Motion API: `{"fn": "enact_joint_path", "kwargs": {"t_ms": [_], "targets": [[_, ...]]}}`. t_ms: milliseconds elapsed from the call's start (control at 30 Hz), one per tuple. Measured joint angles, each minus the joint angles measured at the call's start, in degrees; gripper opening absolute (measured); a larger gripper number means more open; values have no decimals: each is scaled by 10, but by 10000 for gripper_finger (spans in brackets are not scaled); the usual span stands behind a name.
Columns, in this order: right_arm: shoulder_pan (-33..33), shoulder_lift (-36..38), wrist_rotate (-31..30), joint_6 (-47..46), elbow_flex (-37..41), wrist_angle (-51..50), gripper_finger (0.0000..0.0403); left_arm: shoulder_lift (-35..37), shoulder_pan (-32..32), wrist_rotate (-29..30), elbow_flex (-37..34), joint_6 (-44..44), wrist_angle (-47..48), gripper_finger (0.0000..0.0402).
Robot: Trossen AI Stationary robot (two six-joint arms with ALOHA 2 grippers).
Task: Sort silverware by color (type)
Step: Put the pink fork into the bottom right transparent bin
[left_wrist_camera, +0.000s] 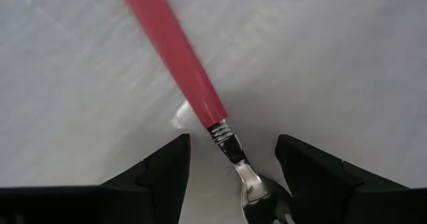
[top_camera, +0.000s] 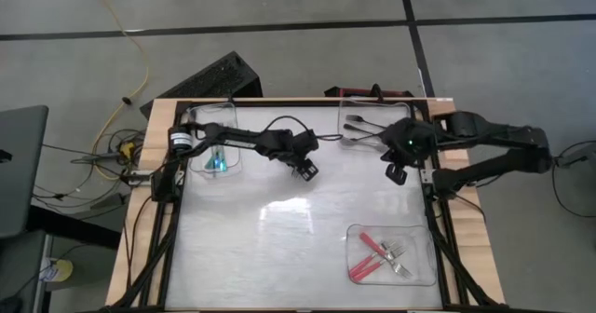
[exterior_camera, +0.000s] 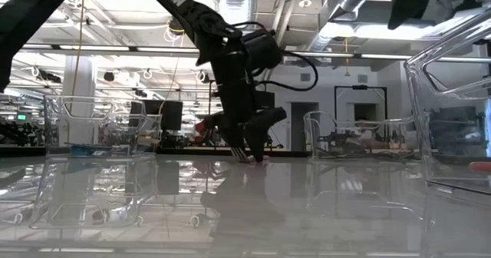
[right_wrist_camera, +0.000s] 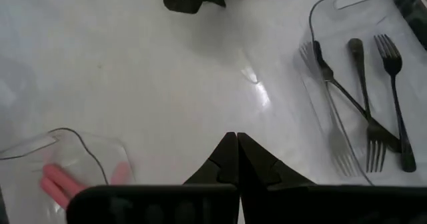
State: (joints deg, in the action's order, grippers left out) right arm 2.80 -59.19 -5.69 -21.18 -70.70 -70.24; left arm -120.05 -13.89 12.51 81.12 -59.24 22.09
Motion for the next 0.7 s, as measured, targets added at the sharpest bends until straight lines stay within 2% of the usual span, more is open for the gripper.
{"fn": "enact_joint_path", "kwargs": {"t_ms": [133, 233, 333, 400, 633, 700], "targets": [[35, -1, 29, 35, 0, 2, 18, -14, 4, -10, 1, -14, 9, 215], [60, -1, 51, 55, 0, 8, 18, -15, 10, 16, 0, -13, 13, 215], [82, -1, 72, 67, 0, 17, 18, -15, 7, 9, 0, -2, 12, 204], [93, -1, 83, 69, 0, 24, 18, -16, 6, -3, 0, 3, 13, 180], [113, -1, 100, 77, 0, 31, 18, -5, 6, -3, -1, 30, 13, 40], [113, -1, 102, 77, 0, 36, 18, 5, 6, 3, -3, 40, 15, 14]]}}
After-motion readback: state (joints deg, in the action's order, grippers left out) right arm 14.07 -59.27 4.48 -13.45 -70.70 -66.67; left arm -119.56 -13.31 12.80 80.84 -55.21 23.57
